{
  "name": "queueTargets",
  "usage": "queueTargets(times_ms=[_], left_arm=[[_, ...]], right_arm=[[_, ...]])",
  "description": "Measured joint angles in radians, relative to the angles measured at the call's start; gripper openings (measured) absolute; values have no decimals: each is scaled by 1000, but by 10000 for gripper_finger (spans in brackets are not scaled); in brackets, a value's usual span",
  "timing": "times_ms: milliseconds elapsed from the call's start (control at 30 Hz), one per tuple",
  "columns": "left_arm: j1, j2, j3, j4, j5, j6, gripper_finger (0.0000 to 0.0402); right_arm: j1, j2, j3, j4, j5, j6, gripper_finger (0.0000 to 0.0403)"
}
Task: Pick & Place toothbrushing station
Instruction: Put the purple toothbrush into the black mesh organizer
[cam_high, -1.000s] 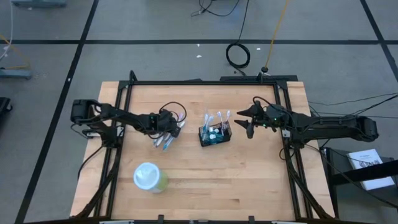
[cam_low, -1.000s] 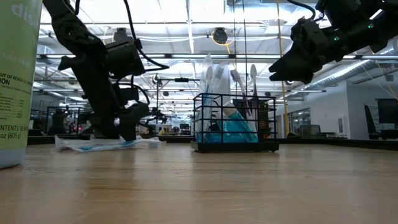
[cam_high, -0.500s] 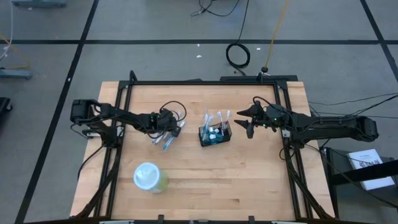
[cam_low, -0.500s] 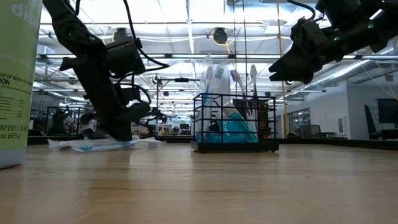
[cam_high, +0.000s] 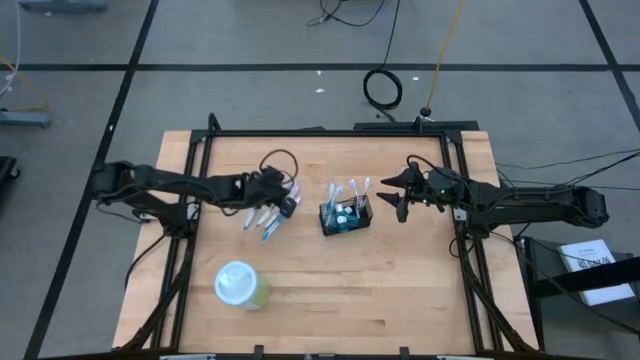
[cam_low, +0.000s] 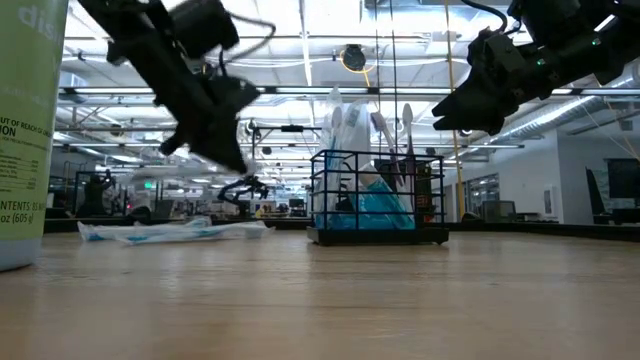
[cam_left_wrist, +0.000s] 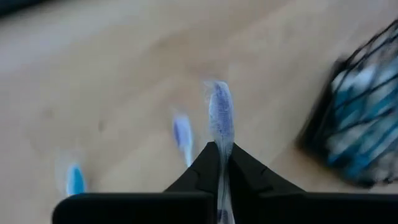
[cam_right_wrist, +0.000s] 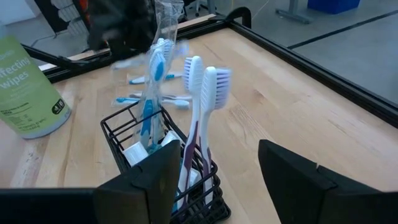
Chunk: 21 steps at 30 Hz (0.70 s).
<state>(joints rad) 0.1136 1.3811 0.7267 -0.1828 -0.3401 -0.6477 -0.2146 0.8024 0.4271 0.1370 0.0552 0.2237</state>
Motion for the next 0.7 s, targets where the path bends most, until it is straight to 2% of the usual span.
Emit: queueTargets(times_ms=[200, 333, 533, 700], left_arm=[[-29, -126, 14, 75, -77, 135, 7], [-59, -173, 14, 267, -98, 302, 13], [-113, -147, 16, 608, -34, 624, 7], [-146, -86, 16, 762, 4, 775, 10]], right_arm=[[0, 1, 0, 2, 0, 0, 208], [0, 1, 0, 17, 0, 0, 208], [3, 1, 0, 48, -5, 0, 208], [46, 21, 0, 103, -7, -10, 208]])
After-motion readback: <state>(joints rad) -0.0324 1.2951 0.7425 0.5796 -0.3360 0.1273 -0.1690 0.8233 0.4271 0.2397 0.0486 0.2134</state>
